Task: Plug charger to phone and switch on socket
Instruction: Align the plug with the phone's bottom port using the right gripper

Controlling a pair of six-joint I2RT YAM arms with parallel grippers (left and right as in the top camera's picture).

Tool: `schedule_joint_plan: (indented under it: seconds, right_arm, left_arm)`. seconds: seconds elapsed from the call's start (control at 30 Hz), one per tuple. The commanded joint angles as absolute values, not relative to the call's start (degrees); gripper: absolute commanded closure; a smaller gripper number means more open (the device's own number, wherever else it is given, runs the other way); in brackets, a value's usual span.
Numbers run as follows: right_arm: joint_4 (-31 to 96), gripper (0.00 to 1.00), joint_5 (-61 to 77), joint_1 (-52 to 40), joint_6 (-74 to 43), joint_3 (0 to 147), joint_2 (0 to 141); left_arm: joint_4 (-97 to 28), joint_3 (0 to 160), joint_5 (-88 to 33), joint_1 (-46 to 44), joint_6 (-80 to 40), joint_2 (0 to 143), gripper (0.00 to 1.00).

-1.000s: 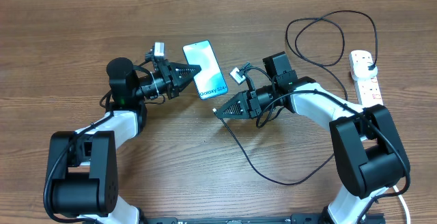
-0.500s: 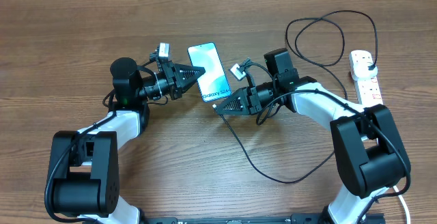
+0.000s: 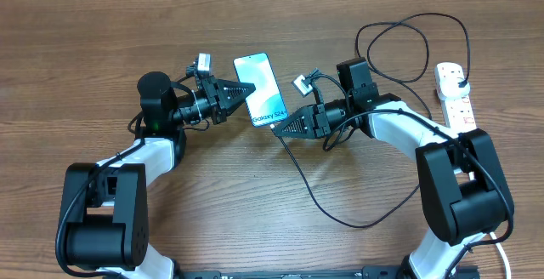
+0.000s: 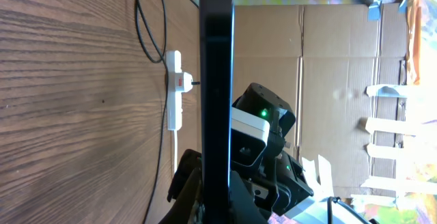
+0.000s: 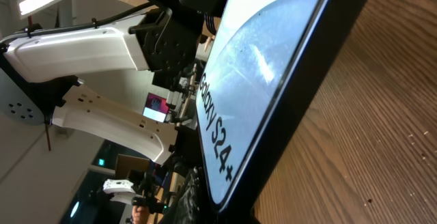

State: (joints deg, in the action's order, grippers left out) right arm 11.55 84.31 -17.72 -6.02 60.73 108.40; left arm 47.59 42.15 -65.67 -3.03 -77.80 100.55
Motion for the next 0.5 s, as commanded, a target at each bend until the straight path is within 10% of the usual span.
schedule_joint_plan:
  seconds: [0.0, 0.47]
  right_arm:
    - [10.66, 0.96, 84.07, -17.65, -7.49, 61.14, 108.75]
    - [10.31, 0.96, 84.31, -17.65, -7.75, 61.14, 108.75]
  left_arm:
    - [48.07, 43.51, -65.82, -3.42, -75.77, 100.4, 0.95]
    - [48.05, 43.51, -65.84, -3.42, -74.74, 100.4, 0.95]
